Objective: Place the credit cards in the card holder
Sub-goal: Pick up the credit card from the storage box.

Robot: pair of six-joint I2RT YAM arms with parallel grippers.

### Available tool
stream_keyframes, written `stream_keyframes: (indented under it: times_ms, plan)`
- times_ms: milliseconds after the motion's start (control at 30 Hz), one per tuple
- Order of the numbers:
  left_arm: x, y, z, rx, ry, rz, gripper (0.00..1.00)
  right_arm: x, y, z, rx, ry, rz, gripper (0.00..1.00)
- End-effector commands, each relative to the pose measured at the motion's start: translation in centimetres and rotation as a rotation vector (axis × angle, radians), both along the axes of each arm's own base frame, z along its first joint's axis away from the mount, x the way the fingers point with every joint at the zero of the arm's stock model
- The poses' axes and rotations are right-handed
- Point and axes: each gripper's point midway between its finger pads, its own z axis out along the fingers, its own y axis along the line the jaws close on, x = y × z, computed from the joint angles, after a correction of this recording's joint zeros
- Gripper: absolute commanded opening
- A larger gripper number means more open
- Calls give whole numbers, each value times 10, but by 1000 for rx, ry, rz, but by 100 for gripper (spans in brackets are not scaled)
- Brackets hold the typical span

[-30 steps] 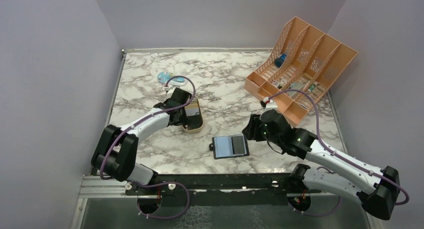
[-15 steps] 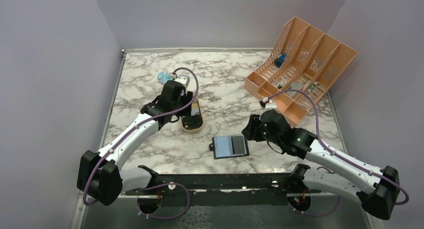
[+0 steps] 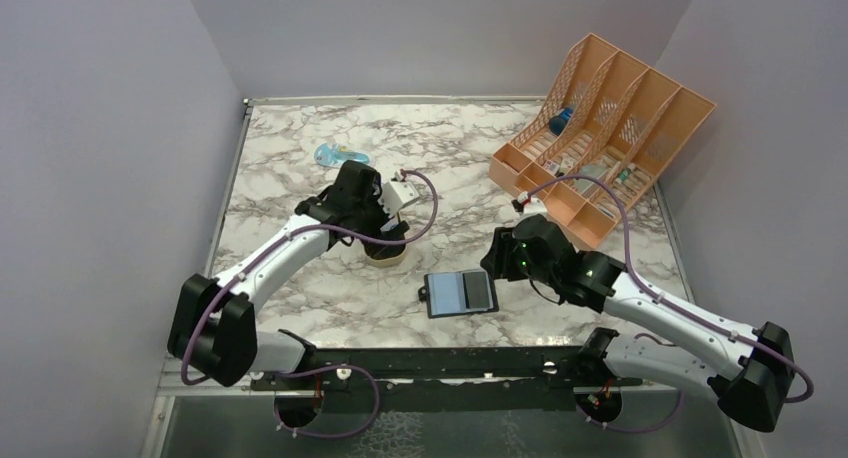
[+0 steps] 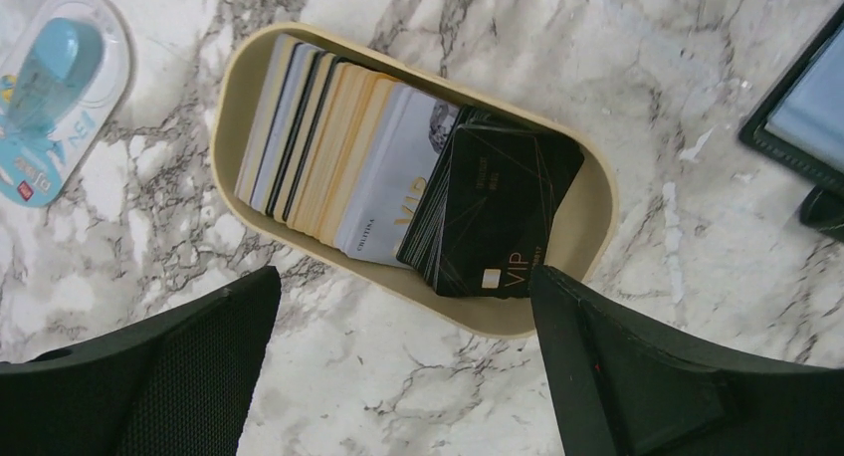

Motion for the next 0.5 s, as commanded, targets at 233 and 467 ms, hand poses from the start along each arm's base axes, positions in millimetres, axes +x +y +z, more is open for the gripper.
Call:
stream_keyframes:
  times_ms: [233, 467]
  plan:
    - [15, -11, -32, 141, -29, -281, 99, 8, 6, 14, 22, -34, -8, 46]
    - [23, -8, -56, 191, -5, -257, 99, 10, 5, 15, 29, -41, -23, 46]
